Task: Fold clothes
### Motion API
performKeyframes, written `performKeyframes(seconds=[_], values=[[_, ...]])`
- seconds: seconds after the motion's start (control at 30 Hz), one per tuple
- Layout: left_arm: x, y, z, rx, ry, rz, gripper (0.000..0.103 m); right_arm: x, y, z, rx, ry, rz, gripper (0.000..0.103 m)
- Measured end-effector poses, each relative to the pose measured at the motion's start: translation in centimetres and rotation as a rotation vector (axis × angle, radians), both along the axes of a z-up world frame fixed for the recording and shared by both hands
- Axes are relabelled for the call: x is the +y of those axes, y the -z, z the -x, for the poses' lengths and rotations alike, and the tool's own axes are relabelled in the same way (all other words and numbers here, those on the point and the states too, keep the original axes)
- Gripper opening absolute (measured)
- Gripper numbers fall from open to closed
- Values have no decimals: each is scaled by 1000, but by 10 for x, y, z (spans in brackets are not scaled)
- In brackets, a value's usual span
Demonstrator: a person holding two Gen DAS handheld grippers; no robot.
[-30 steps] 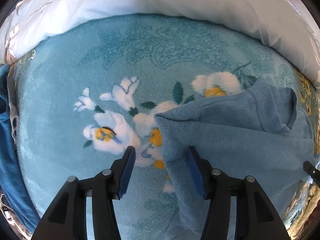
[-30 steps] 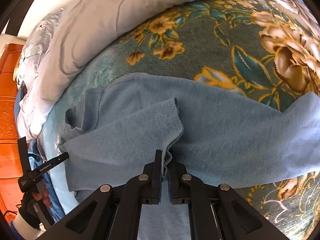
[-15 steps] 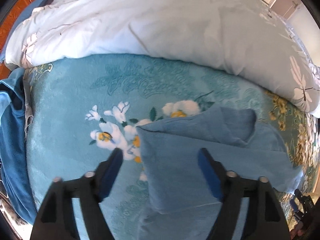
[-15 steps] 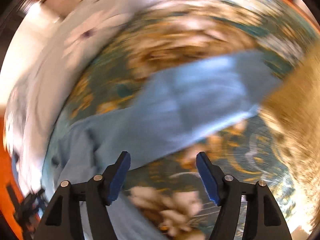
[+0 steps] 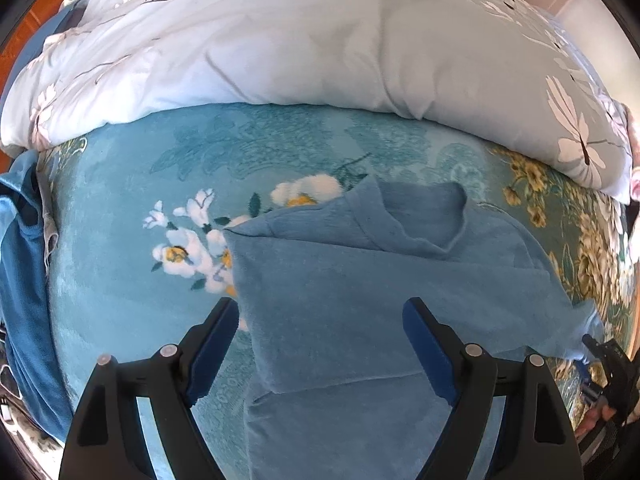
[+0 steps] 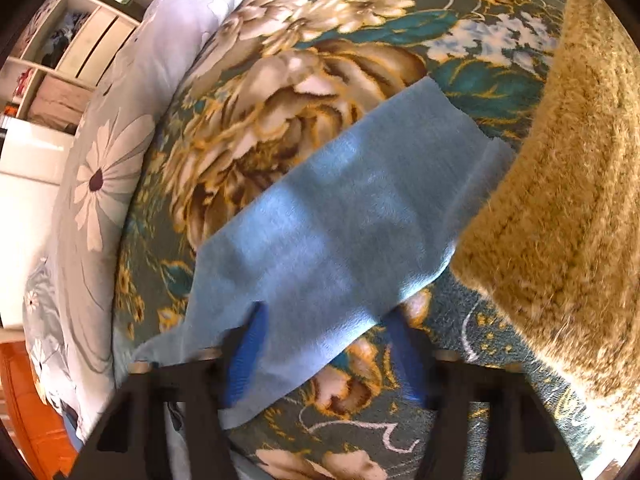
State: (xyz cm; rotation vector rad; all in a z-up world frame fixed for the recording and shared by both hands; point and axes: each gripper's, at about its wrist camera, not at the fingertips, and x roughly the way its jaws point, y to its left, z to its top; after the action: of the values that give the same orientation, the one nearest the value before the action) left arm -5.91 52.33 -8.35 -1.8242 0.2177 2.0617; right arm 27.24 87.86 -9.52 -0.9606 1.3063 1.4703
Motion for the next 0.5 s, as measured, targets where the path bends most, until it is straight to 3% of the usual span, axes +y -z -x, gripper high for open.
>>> performKeyframes(seconds=[0.03,0.13,0.27,0.4,0.5], values=[[0,-1,-1,-1,3,-2,85,2,0,-2,-4,5,5,21],[-2,-1,-1,-12,-3,-10,85,4,-1,-4,10,16,16,7],[-12,-5,-2,-20,-20,-21,85,0,-30,11,1,-56,-61,6],[-28,-7,-1,-25,-47,-36,85,-21,-83,72,-66,-339,-251,6],[-46,-9,0,-29,-78,-43,85,-64,-118,129,-85,-632,-388,6]])
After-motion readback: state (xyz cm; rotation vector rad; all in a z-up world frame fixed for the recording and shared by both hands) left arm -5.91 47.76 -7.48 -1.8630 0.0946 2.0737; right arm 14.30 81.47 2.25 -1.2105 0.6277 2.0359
